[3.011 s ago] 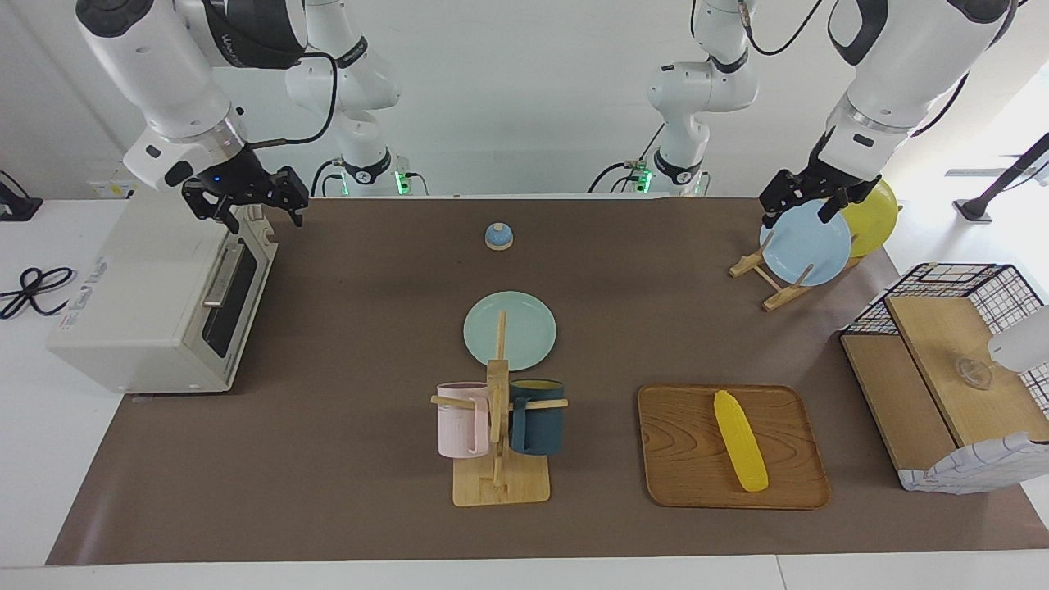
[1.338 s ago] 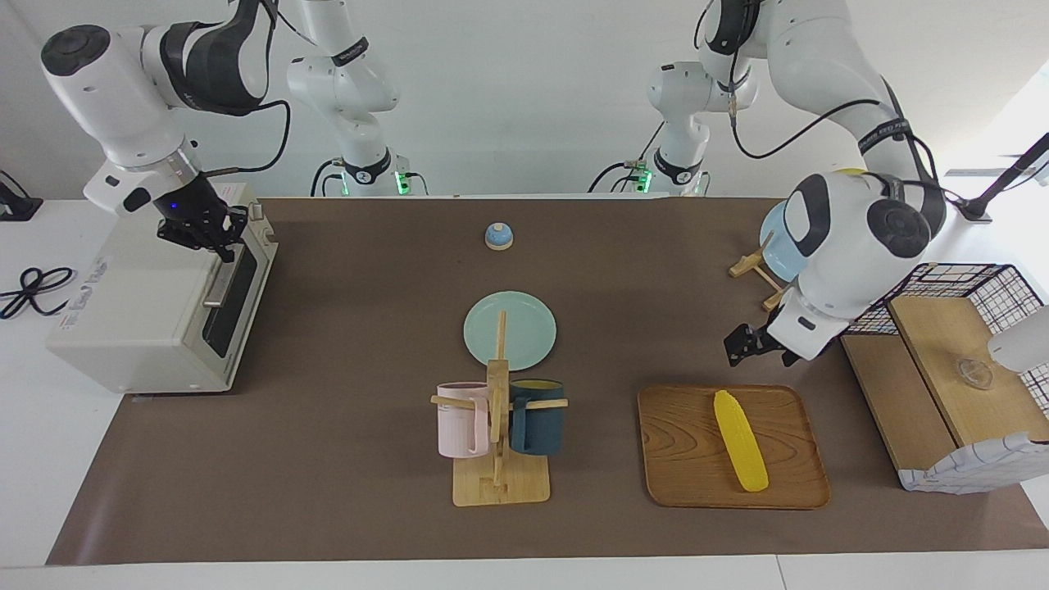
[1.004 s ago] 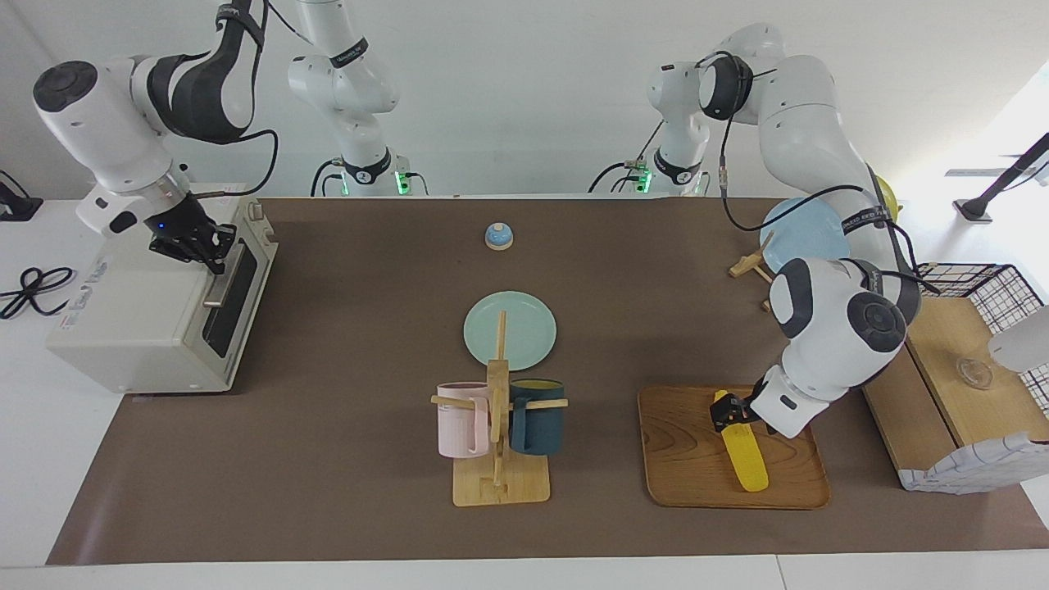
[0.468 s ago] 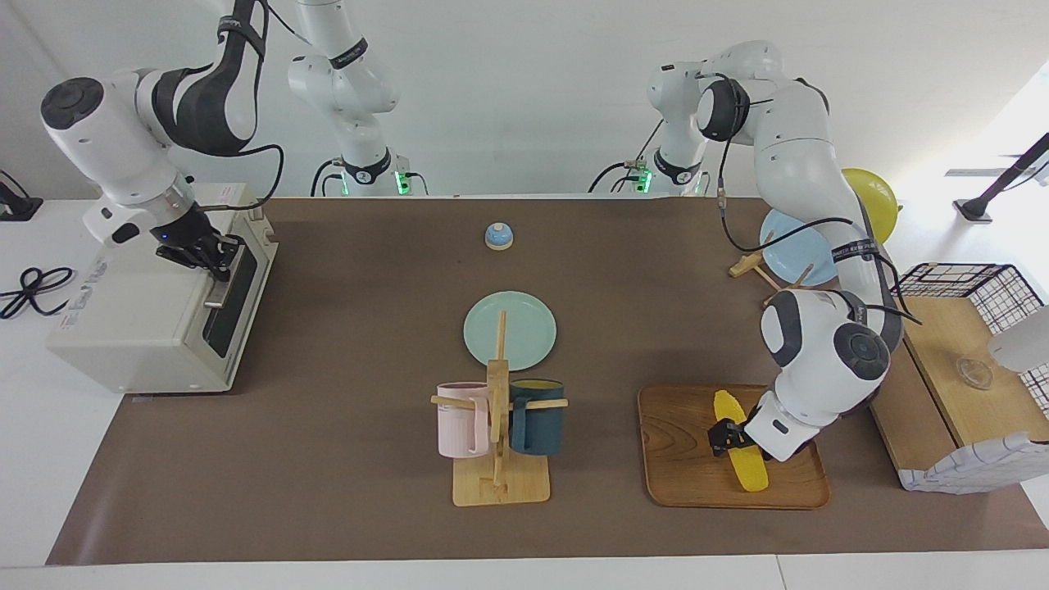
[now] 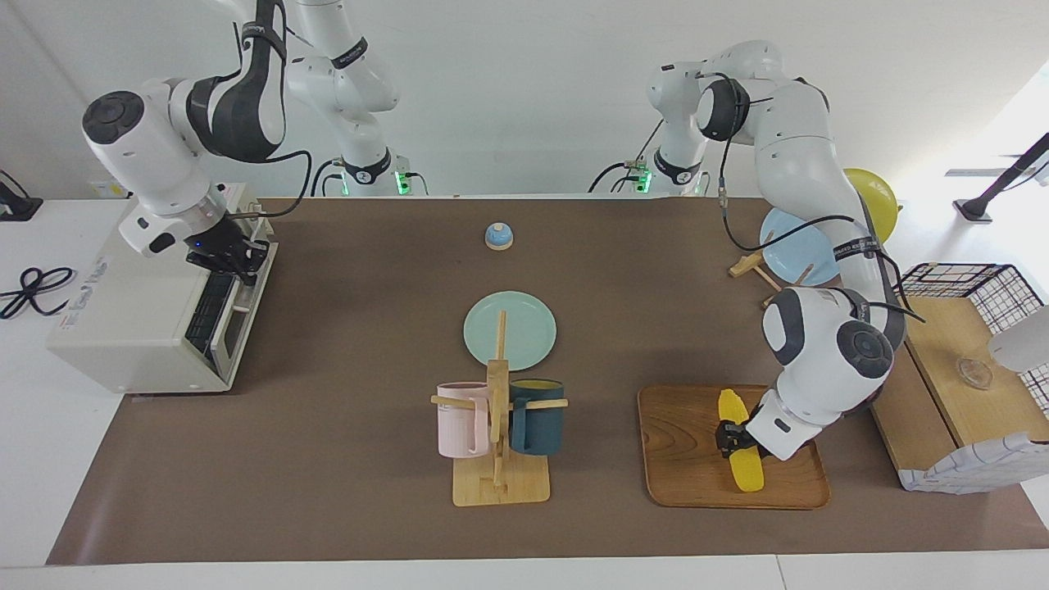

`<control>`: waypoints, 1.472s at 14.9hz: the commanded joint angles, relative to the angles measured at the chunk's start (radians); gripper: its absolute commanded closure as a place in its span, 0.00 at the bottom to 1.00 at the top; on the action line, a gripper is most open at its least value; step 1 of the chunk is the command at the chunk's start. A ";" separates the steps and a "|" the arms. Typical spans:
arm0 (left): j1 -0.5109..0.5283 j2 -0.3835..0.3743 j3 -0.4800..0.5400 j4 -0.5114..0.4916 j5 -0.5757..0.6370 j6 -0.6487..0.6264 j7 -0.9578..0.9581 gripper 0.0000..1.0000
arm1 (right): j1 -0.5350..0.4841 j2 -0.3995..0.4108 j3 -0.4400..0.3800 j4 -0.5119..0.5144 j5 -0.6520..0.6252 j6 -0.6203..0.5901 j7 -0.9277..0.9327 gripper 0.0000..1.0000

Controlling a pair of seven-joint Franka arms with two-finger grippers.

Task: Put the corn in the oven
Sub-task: 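Carry the corn toward the green plate while the right gripper reaches the oven, then lower the corn onto the green plate and open the left gripper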

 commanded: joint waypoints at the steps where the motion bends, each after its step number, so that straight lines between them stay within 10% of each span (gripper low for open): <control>1: -0.015 -0.110 0.009 -0.018 -0.050 -0.127 -0.026 1.00 | -0.006 0.044 0.002 -0.035 -0.004 0.087 0.018 1.00; 6: -0.097 -0.453 0.001 -0.370 -0.064 -0.132 -0.191 1.00 | 0.037 0.096 0.007 -0.083 -0.003 0.190 0.056 1.00; 10: -0.243 -0.580 -0.001 -0.553 -0.106 -0.111 -0.323 1.00 | 0.091 0.098 0.008 -0.158 -0.003 0.323 0.094 1.00; 14: -0.438 -0.698 -0.001 -0.874 -0.107 0.261 -0.559 1.00 | 0.114 0.119 0.008 -0.182 -0.003 0.351 0.113 1.00; 22: -0.575 -0.545 0.001 -0.845 -0.107 0.495 -0.647 1.00 | 0.117 0.190 0.010 -0.188 -0.001 0.395 0.133 1.00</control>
